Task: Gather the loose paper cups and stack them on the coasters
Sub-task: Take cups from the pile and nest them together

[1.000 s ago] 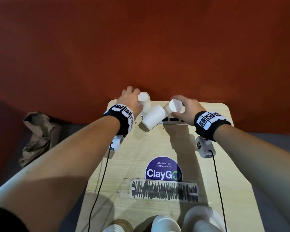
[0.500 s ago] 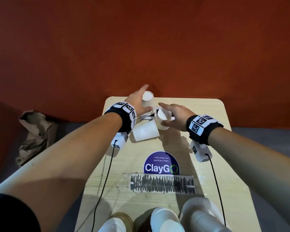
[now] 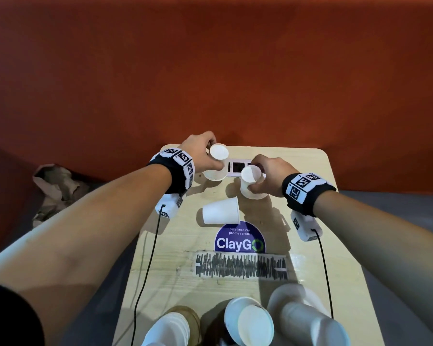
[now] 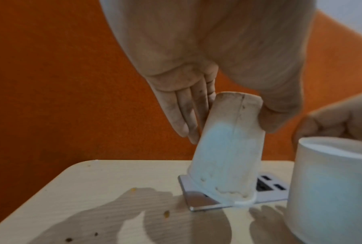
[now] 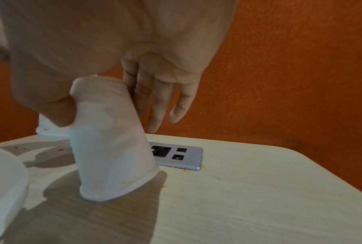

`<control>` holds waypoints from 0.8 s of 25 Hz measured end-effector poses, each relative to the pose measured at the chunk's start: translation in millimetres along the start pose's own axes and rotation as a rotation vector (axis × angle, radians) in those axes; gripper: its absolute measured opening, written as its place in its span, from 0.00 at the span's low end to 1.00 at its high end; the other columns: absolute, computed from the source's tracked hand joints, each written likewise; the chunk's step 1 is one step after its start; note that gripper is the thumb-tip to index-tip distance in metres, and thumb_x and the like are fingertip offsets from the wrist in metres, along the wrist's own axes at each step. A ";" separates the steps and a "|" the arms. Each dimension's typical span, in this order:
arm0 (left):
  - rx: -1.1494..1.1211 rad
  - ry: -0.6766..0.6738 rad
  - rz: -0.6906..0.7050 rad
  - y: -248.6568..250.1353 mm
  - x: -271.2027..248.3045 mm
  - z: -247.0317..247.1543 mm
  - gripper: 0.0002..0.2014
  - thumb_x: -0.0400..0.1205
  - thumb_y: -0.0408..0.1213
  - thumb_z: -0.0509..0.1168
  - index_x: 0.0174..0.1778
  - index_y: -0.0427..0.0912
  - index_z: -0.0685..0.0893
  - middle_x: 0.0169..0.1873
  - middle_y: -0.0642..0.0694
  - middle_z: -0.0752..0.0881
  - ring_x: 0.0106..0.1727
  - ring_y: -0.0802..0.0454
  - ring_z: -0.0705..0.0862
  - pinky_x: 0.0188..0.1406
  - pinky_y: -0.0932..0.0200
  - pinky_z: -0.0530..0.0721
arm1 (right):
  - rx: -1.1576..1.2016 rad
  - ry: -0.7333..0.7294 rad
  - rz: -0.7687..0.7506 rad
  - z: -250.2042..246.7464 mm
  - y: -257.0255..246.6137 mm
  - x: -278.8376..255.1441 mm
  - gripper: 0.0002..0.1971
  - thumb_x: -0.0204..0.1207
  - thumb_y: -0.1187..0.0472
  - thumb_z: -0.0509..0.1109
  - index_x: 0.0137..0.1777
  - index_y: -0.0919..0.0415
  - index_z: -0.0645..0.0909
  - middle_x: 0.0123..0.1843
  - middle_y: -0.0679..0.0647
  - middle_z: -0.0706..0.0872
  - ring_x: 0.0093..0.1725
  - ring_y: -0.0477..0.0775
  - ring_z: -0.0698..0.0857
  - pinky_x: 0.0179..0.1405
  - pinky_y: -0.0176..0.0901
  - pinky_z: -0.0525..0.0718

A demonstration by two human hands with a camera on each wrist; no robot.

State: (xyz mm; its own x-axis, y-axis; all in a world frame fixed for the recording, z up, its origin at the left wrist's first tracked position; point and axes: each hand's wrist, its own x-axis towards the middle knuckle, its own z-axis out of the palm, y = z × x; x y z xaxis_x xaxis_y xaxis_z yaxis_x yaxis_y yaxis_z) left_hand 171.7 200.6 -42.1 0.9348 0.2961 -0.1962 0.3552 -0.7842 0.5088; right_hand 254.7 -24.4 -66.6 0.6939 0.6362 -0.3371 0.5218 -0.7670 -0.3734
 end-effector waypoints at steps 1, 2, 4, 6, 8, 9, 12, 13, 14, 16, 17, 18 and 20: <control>-0.048 0.008 -0.005 1.2 -4.4 -2.0 0.25 0.64 0.50 0.80 0.53 0.50 0.79 0.49 0.50 0.87 0.47 0.48 0.88 0.47 0.49 0.88 | -0.014 0.012 -0.009 -0.8 -0.3 -4.6 0.28 0.66 0.45 0.78 0.66 0.49 0.77 0.60 0.53 0.87 0.56 0.59 0.84 0.52 0.51 0.85; -0.089 0.018 -0.008 3.4 -9.9 -4.5 0.25 0.64 0.50 0.81 0.53 0.50 0.79 0.50 0.50 0.87 0.48 0.49 0.88 0.48 0.49 0.88 | -0.018 0.029 -0.020 -1.8 -0.9 -10.4 0.28 0.66 0.46 0.77 0.67 0.49 0.78 0.61 0.52 0.85 0.58 0.59 0.83 0.54 0.50 0.84; -0.158 0.047 0.004 8.1 -22.3 -10.2 0.25 0.66 0.50 0.81 0.53 0.49 0.80 0.51 0.52 0.88 0.48 0.50 0.88 0.49 0.52 0.87 | -0.018 0.054 -0.028 -4.0 -1.5 -23.3 0.32 0.67 0.47 0.78 0.72 0.49 0.77 0.63 0.53 0.82 0.61 0.59 0.82 0.55 0.47 0.80; -0.213 0.080 0.023 13.2 -36.5 -16.1 0.24 0.66 0.49 0.81 0.53 0.48 0.80 0.49 0.53 0.88 0.48 0.51 0.88 0.47 0.55 0.85 | -0.038 0.063 -0.034 -5.5 -2.3 -39.3 0.36 0.67 0.47 0.78 0.77 0.49 0.74 0.64 0.53 0.79 0.63 0.60 0.81 0.56 0.46 0.79; -0.266 0.093 0.037 18.3 -48.8 -21.7 0.23 0.68 0.49 0.80 0.53 0.47 0.80 0.48 0.54 0.88 0.48 0.52 0.87 0.44 0.58 0.84 | -0.052 0.067 -0.032 -6.7 -0.8 -52.0 0.42 0.68 0.46 0.77 0.82 0.50 0.67 0.66 0.55 0.81 0.64 0.61 0.81 0.60 0.49 0.81; -0.292 0.097 0.040 21.1 -55.6 -24.4 0.23 0.69 0.49 0.80 0.54 0.47 0.80 0.48 0.54 0.88 0.49 0.52 0.87 0.44 0.59 0.85 | -0.043 0.082 -0.025 -7.4 -0.3 -58.7 0.45 0.67 0.46 0.78 0.84 0.51 0.63 0.65 0.55 0.83 0.63 0.61 0.82 0.59 0.49 0.82; -0.411 0.120 0.035 35.2 -77.7 -34.0 0.21 0.70 0.49 0.80 0.52 0.47 0.80 0.48 0.52 0.89 0.51 0.50 0.89 0.50 0.51 0.90 | 0.026 0.167 -0.021 -14.2 -3.8 -82.0 0.57 0.65 0.44 0.80 0.88 0.49 0.48 0.56 0.52 0.90 0.53 0.60 0.86 0.51 0.47 0.84; -0.491 0.117 0.026 41.5 -84.6 -36.3 0.20 0.70 0.47 0.80 0.51 0.46 0.80 0.47 0.50 0.90 0.52 0.47 0.90 0.51 0.48 0.91 | 0.046 0.193 -0.036 -17.8 -6.9 -89.6 0.60 0.65 0.45 0.81 0.88 0.48 0.42 0.54 0.51 0.91 0.51 0.59 0.87 0.50 0.47 0.85; -0.568 0.108 0.016 48.8 -92.0 -37.4 0.19 0.71 0.45 0.80 0.51 0.45 0.80 0.46 0.48 0.91 0.53 0.45 0.90 0.52 0.45 0.91 | 0.071 0.211 -0.055 -21.2 -10.8 -97.4 0.63 0.65 0.46 0.82 0.88 0.48 0.38 0.53 0.51 0.92 0.50 0.59 0.88 0.51 0.50 0.86; -0.645 0.107 0.018 62.5 -102.9 -36.3 0.19 0.72 0.43 0.80 0.51 0.43 0.80 0.45 0.46 0.91 0.54 0.43 0.90 0.52 0.41 0.91 | 0.140 0.231 -0.083 -27.7 -21.0 -111.2 0.65 0.65 0.48 0.83 0.88 0.48 0.36 0.51 0.49 0.93 0.50 0.57 0.89 0.53 0.52 0.87; -0.645 0.116 0.029 68.7 -107.5 -34.1 0.19 0.72 0.44 0.80 0.51 0.43 0.80 0.44 0.46 0.91 0.53 0.44 0.91 0.52 0.41 0.91 | 0.171 0.243 -0.092 -29.8 -25.5 -116.3 0.65 0.65 0.49 0.84 0.88 0.49 0.36 0.50 0.48 0.93 0.49 0.55 0.88 0.52 0.50 0.86; -0.622 0.131 0.043 75.7 -114.2 -31.8 0.20 0.71 0.46 0.80 0.50 0.43 0.80 0.44 0.47 0.92 0.52 0.45 0.91 0.51 0.42 0.91 | 0.200 0.260 -0.104 -31.0 -28.9 -121.4 0.65 0.64 0.48 0.84 0.89 0.48 0.38 0.49 0.47 0.93 0.48 0.53 0.87 0.50 0.47 0.85; -0.548 0.170 0.065 86.5 -123.5 -27.6 0.21 0.69 0.51 0.79 0.49 0.46 0.79 0.44 0.50 0.91 0.50 0.49 0.91 0.49 0.44 0.91 | 0.265 0.307 -0.121 -32.9 -32.6 -129.4 0.63 0.64 0.48 0.85 0.89 0.48 0.42 0.49 0.45 0.92 0.49 0.49 0.85 0.48 0.40 0.79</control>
State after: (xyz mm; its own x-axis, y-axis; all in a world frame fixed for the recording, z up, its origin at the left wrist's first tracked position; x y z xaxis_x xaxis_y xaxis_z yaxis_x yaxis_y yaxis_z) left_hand 87.0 111.2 49.3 0.9260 0.3759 -0.0354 0.2044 -0.4203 0.8841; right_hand 164.2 -84.5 17.7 0.7722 0.6351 -0.0195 0.4903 -0.6150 -0.6176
